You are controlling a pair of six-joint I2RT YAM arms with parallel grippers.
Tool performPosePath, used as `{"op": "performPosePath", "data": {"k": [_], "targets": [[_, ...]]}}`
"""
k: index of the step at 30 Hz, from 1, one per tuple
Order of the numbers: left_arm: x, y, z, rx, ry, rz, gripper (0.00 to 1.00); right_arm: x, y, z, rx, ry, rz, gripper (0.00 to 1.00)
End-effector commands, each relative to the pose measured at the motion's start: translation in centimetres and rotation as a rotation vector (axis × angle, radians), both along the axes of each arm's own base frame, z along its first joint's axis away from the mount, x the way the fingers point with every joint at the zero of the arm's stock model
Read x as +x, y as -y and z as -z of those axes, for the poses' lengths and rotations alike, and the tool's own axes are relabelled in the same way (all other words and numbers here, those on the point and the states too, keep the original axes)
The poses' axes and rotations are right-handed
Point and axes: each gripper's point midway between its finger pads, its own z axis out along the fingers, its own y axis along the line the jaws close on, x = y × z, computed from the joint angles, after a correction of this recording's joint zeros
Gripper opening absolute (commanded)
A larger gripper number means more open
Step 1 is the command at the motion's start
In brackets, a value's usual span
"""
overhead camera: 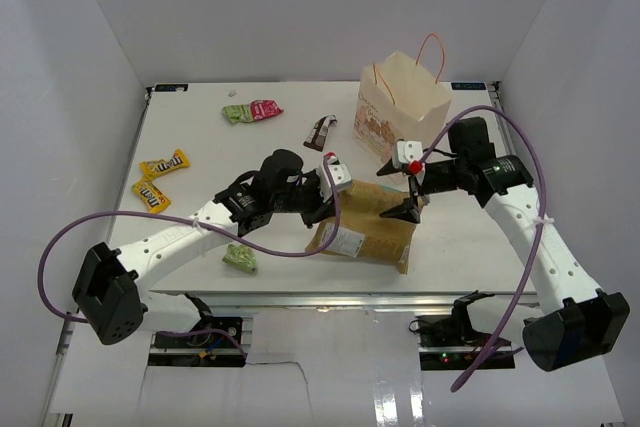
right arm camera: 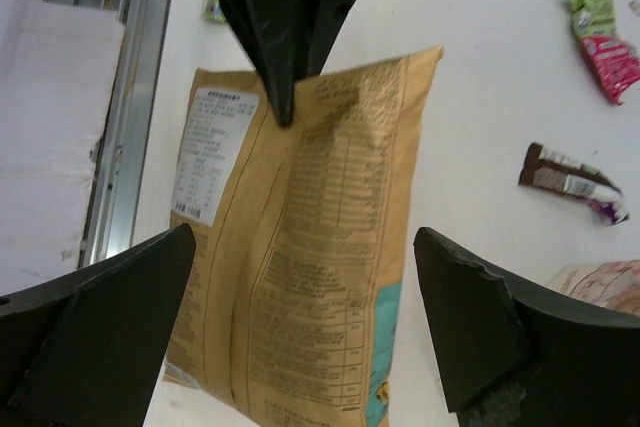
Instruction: Place the snacks into the paper bag
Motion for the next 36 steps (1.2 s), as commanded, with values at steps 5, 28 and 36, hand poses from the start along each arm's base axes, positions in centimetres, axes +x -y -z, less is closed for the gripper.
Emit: {"op": "performPosePath", "data": {"k": [5, 28, 36], "targets": [[1.4, -0.4, -4.5, 0.019, 0.23, 0.054, 0.09, 2.9, -4.7, -5.6, 0.106, -0.015, 0.051, 0.95], [0.8, -1.5, -10.8, -0.06, 0.423, 0.075, 0.05, 3.9, -9.0, -3.7, 0.091, -0.102, -0.116, 1.0], [1.3, -1.5, -10.8, -0.05, 0.439, 0.059, 0.02, 2.1, -8.2, -1.3, 0.029, -0.13, -0.127, 0.61]]}}
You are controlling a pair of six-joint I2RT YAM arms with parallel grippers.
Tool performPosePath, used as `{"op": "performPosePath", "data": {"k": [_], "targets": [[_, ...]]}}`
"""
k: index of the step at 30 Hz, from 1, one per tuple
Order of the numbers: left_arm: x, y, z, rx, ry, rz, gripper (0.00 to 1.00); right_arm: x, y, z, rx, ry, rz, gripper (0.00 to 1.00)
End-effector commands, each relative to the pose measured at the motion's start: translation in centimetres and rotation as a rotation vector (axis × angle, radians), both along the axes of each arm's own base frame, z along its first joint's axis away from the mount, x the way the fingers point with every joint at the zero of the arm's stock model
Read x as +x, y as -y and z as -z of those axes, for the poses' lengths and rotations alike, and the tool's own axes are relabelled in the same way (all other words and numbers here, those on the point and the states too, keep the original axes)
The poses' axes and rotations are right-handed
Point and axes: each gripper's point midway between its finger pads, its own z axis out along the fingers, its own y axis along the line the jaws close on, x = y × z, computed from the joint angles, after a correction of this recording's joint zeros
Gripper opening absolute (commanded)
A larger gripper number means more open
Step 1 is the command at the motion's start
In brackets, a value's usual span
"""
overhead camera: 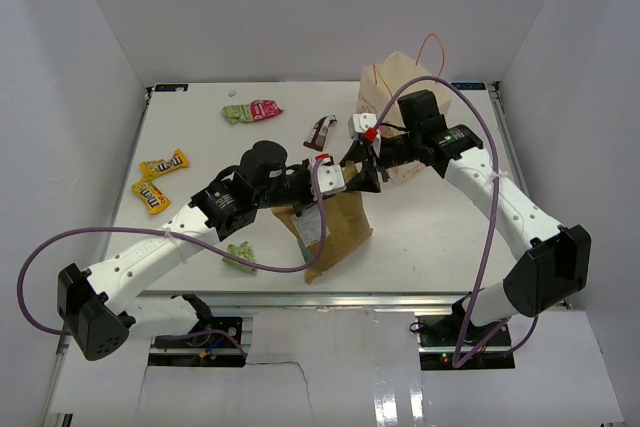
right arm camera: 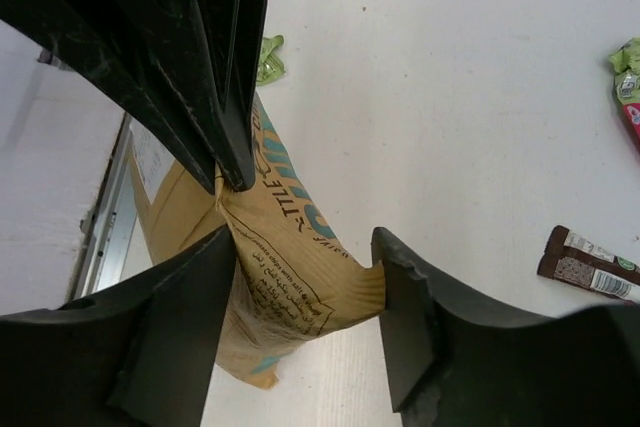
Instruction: Place the snacks into the paper bag
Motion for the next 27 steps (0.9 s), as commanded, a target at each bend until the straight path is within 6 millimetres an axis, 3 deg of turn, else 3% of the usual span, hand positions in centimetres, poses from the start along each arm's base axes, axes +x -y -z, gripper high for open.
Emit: {"op": "performPosePath", "data": {"k": [1, 5, 9, 14, 19, 23, 24, 26, 27], "targets": [[0.4, 0.1, -3.8, -0.069, 0.101, -0.002, 0.02, -1.8, 0.8, 1.0, -0.031, -0.007, -0.03, 0.59], [0.4, 0.0, -3.5, -0.069, 0.096, -0.007, 0.02, -2.2, 1.7, 3.0, -0.096, -0.004, -0.025, 0.54], [0.2, 0.2, -3.4, -0.075, 0.083, -0.002, 0.01, -2.3, 2.3, 4.4, -0.142, 0.003, -0.02, 0.68], [0.2, 0.1, -3.4, -0.089, 0.079, -0.01, 0.01, -2.7, 2.2, 5.3, -0.161, -0.01, -0.032, 0.68], [-0.1, 0.0, -3.1, -0.1, 0.062, -0.012, 0.01, -3.2, 1.7, 5.5, -0.152, -0.03, -0.051, 0.51], [-0.4, -0.1, -2.7, -0.116, 0.04, -0.021, 0.01, -3.8, 1.2, 4.7, -0.117, -0.06, -0.081, 0.33], [-0.4, -0.1, -2.8, -0.123, 0.04, -0.028, 0.02, -4.1, 1.1, 4.5, -0.105, -0.071, -0.091, 0.23], [0.2, -0.4, -2.9, -0.142, 0.045, -0.068, 0.07, -4.4, 1.1, 4.7, -0.103, -0.085, -0.096, 0.08], [0.3, -0.7, -3.5, -0.171, 0.033, -0.105, 0.19, -4.5, 1.1, 4.6, -0.1, -0.082, -0.093, 0.08]]}}
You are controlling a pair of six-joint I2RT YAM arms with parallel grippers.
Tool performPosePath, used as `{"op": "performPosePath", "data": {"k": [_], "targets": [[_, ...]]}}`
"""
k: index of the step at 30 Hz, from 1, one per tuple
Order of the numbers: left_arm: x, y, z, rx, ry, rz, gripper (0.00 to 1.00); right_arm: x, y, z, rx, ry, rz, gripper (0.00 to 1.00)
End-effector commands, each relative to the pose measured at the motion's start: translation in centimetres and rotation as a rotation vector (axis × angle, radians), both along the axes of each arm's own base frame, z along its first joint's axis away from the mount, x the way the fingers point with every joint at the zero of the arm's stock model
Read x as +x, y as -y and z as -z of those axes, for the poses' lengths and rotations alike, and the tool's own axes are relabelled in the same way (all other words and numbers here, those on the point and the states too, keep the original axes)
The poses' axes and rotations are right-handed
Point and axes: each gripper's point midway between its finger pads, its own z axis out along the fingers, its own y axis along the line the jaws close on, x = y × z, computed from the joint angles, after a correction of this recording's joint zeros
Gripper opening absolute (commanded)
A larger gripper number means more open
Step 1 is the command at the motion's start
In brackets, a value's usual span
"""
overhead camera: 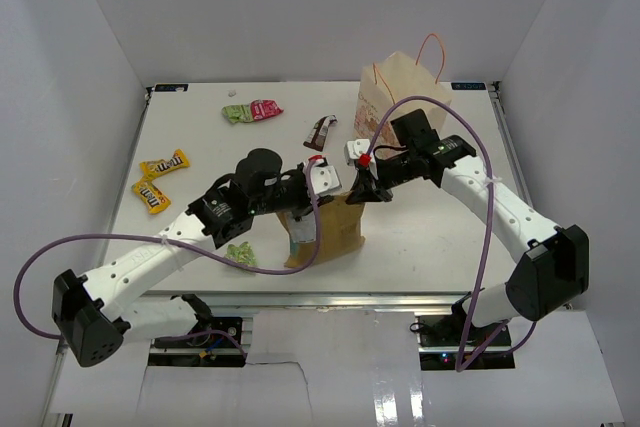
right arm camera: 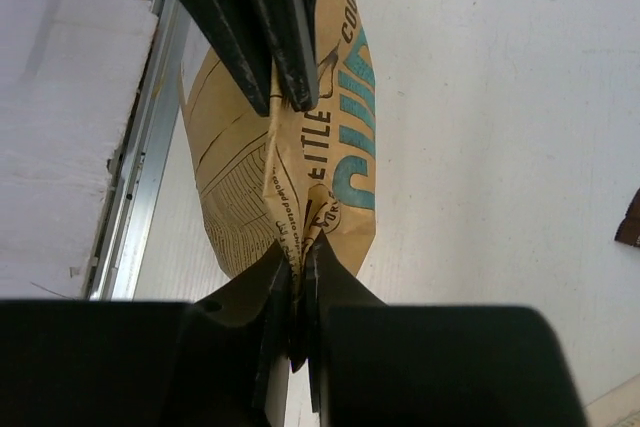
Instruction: Place the snacks into the paper bag
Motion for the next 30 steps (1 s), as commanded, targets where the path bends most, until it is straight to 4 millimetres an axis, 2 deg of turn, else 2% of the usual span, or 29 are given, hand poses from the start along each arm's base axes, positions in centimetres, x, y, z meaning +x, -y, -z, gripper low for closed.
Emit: {"op": "performPosePath", "data": {"k": [1, 2, 3, 4, 6, 7, 8, 12, 16, 18, 20, 21, 22, 23, 24, 25, 29, 30], "targets": [[1.3, -0.7, -4.6, -0.153, 0.072, -0.115, 0.28, -2.1, -0.4, -0.7, 0.042, -0.064, -0.049, 0.08], [1.7, -0.9, -5.7, -0.194, 0.082, -0.154, 0.37, -2.1, -0.3, -0.9, 0.042, -0.06, -0.043, 0.08], [2.2, -1.6, -6.8, -0.241, 0.072, -0.225, 0.53, -2.0, -0.2, -1.3, 0.044, -0.048, -0.033, 0.08], [2.4, -2.0, -7.6, -0.276, 0.071, -0.262, 0.64, -1.9, -0.2, -1.7, 0.049, -0.04, -0.029, 0.08], [3.1, -3.4, -10.4, -0.382, 0.076, -0.365, 0.8, -1.4, -0.1, -3.4, 0.069, -0.025, 0.003, 0.08], [3.0, -3.8, -11.3, -0.412, 0.077, -0.382, 0.83, -1.2, -0.1, -4.3, 0.081, -0.022, 0.019, 0.08], [3.3, -4.5, -12.3, -0.444, 0.085, -0.425, 0.85, -0.5, 0.0, -6.1, 0.113, -0.009, 0.053, 0.08], [3.4, -6.9, -16.1, -0.565, 0.079, -0.535, 0.9, 1.6, 0.0, -11.8, 0.217, 0.055, 0.142, 0.08], [3.4, -9.5, -18.1, -0.662, 0.058, -0.658, 0.93, 3.0, -0.3, -17.8, 0.33, 0.126, 0.206, 0.08], [2.9, -10.8, -19.3, -0.725, 0.049, -0.69, 0.94, 4.3, -0.3, -21.5, 0.402, 0.209, 0.256, 0.08], [2.2, -12.3, -20.8, -0.797, 0.052, -0.717, 0.97, 6.1, 0.1, -23.8, 0.444, 0.228, 0.353, 0.08], [1.9, -12.8, -21.2, -0.816, 0.056, -0.722, 0.98, 7.0, 0.4, -25.8, 0.487, 0.273, 0.383, 0.08], [1.6, -13.2, -21.6, -0.837, 0.061, -0.725, 0.98, 7.5, 1.2, -28.6, 0.536, 0.301, 0.423, 0.08], [1.5, -13.8, -21.8, -0.856, 0.062, -0.74, 0.98, 9.2, 1.6, -29.7, 0.556, 0.316, 0.483, 0.08], [1.0, -14.4, -22.3, -0.877, 0.07, -0.74, 0.98, 10.0, 2.2, -31.7, 0.599, 0.352, 0.512, 0.08], [1.0, -14.6, -21.9, -0.871, 0.068, -0.747, 0.98, 11.6, 3.6, -34.2, 0.649, 0.364, 0.577, 0.08], [0.8, -15.2, -20.9, -0.861, 0.056, -0.776, 0.98, 14.3, 6.8, -39.7, 0.777, 0.426, 0.666, 0.08], [0.8, -15.3, -20.7, -0.866, 0.051, -0.78, 0.98, 14.7, 7.3, -40.2, 0.786, 0.443, 0.684, 0.08]]}}
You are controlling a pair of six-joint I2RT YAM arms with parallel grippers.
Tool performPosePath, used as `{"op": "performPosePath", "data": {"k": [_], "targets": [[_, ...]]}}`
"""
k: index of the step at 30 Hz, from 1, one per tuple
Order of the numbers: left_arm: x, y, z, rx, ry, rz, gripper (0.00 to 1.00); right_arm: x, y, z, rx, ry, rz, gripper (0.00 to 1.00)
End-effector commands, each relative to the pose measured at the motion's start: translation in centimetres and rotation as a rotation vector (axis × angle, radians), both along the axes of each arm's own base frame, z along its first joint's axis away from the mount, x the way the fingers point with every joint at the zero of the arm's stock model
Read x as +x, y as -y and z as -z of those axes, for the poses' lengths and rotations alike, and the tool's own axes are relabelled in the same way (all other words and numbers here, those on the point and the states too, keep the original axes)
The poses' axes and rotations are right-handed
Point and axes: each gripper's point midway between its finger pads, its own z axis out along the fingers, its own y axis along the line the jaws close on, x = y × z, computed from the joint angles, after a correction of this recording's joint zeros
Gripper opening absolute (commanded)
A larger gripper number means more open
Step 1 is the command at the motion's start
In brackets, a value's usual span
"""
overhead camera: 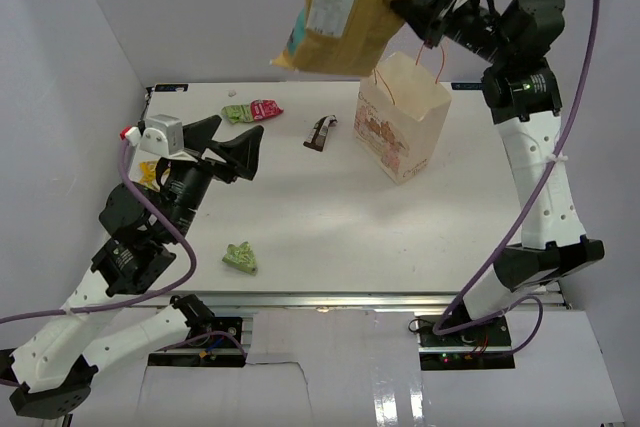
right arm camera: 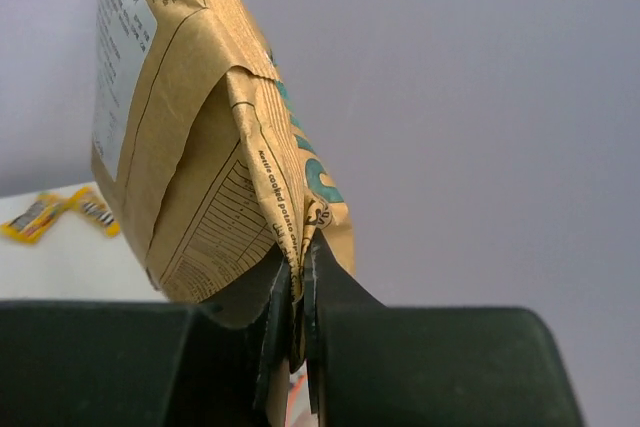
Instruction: Place the snacks into the paper bag
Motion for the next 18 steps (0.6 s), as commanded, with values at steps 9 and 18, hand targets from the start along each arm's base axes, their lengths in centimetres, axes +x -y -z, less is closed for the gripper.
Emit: {"op": "performPosePath", "data": {"k": [9, 18], "targets": [[1.2, 0.3, 5.5, 0.02, -0.131, -0.036, 0.98, 3.8, 10.7, -9.4, 0.234, 0.203, 0.351, 0.08], [2.5, 2.6, 10.6, 0.078, -0.251, -0.007, 0.98, 4.0, 15.0, -0.5, 0.135, 0.073, 0.445, 0.08]]}}
